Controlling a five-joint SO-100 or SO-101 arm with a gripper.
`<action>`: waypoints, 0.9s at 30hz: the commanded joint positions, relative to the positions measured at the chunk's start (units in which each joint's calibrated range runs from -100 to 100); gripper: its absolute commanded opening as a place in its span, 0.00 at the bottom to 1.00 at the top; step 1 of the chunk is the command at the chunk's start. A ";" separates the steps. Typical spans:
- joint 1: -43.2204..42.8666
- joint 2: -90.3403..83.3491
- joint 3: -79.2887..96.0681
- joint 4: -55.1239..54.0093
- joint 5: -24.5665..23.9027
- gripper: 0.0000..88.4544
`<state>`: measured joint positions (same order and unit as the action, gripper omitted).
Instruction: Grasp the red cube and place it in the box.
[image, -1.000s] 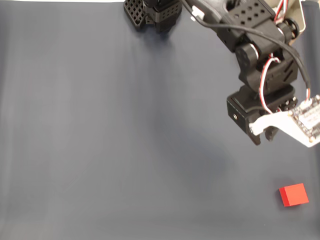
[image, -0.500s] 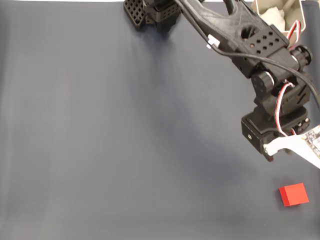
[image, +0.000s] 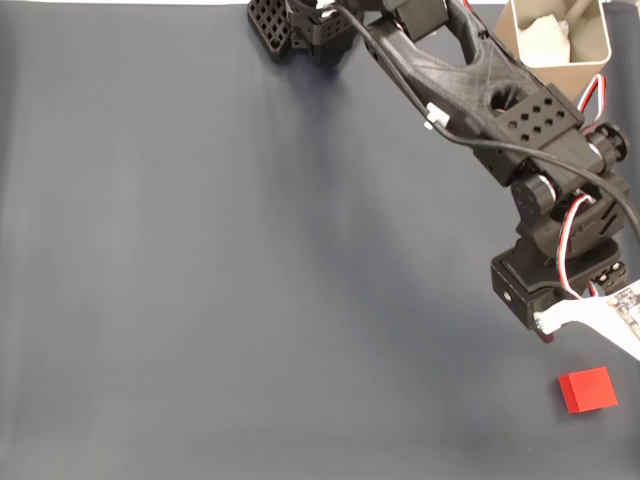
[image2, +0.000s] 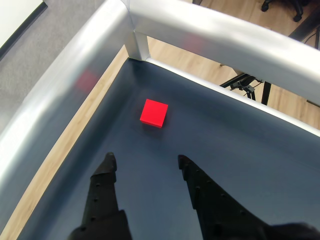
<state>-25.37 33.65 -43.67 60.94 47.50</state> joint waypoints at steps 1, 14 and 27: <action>0.23 0.66 -4.41 0.04 -0.15 0.37; 1.15 10.28 -15.64 -0.20 -1.17 0.45; 2.08 23.80 -30.42 -3.07 -0.05 0.46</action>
<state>-23.66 56.67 -68.72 59.35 46.91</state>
